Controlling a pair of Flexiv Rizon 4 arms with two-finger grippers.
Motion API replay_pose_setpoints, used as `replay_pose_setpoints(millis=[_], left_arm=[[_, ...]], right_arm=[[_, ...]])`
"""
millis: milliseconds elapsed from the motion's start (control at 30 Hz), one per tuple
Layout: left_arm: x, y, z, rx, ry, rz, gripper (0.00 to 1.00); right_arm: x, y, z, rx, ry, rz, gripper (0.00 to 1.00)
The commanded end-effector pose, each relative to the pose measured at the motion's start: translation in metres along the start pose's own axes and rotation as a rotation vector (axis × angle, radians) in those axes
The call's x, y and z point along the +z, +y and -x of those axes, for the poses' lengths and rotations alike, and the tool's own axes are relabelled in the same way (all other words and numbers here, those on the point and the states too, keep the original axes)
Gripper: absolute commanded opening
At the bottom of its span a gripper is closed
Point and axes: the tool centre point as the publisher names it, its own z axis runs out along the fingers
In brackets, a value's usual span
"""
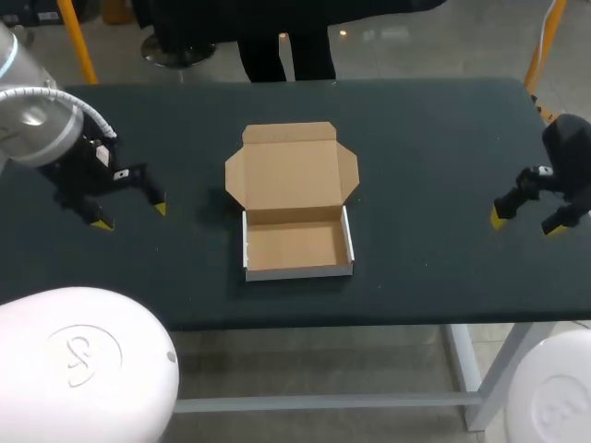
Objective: Assemble the packaging by folding the flat box into shape, placing the metal phone stand inside, and closing the box properly
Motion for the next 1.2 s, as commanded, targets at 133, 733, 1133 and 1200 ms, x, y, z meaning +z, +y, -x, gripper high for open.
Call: replay_pose_setpoints(millis=[133, 733, 1133, 1200], left_arm=[[0.034, -0.032, 0.012, -0.004, -0.041, 0.035, 1.0], [0.082, -0.085, 0.056, -0.08, -0.101, 0.083, 1.0], [0.087, -0.106, 0.079, -0.146, -0.128, 0.097, 1.0], [0.087, -0.106, 0.079, -0.146, -0.128, 0.097, 1.0]], right_arm=[[-0.003, -0.001, -0.001, 0.0, 0.0, -0.002, 1.0], [-0.003, -0.001, -0.001, 0.0, 0.0, -0.002, 1.0], [-0.003, -0.001, -0.001, 0.0, 0.0, -0.002, 1.0], [-0.003, -0.001, -0.001, 0.0, 0.0, -0.002, 1.0]])
